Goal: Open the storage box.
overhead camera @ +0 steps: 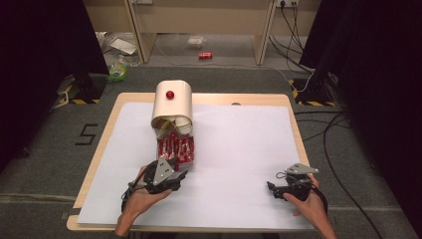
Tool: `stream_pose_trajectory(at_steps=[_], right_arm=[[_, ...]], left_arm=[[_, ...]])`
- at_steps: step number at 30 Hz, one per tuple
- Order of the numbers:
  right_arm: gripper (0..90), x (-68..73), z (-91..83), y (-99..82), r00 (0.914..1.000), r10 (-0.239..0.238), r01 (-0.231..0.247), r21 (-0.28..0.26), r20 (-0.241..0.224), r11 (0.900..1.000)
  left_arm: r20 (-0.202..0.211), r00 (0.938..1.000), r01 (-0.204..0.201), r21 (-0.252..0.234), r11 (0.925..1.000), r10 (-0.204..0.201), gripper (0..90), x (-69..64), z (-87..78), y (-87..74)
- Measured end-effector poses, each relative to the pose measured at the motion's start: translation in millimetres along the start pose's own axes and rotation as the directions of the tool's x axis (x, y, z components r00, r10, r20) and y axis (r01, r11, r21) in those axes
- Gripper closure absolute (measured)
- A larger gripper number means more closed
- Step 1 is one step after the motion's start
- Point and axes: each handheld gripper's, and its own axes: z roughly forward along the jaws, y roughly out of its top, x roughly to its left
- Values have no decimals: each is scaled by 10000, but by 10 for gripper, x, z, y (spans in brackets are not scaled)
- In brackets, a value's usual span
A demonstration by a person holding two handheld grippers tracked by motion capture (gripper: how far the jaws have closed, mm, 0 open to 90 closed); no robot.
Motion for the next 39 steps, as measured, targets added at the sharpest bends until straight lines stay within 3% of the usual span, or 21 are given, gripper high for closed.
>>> stream_pose_trajectory(at_steps=[7, 8, 13, 20, 24, 32, 39], right_arm=[[102, -1, 0, 0, 10000, -6, 6, 1, 5, 10000], [102, 0, 0, 0, 10000, -3, 3, 1, 6, 10000], [102, 0, 0, 0, 10000, -5, 5, 1, 6, 10000], [102, -1, 0, 0, 10000, -8, 8, -1, 5, 10000], [102, 0, 0, 0, 10000, -8, 8, 0, 7, 10000], [102, 0, 0, -1, 10000, -8, 8, 0, 5, 10000], [102, 0, 0, -1, 10000, -6, 6, 0, 6, 10000]], left_arm=[[200, 9998, 22, 132, 9999, -25, 479, -14, 21, -21], [172, 9998, -122, 115, 9999, 120, 487, -11, 24, -23], [547, 9985, 32, 315, 9995, -49, 562, -35, 35, -57], [431, 9990, -109, 310, 9995, 96, 659, -41, 8, -67], [528, 9986, 13, 313, 9995, -30, 729, -24, -24, -63], [876, 9953, 382, 378, 9986, -414, 759, -20, -71, -52], [799, 9965, 202, 416, 9989, -234, 764, -80, -120, -54]])
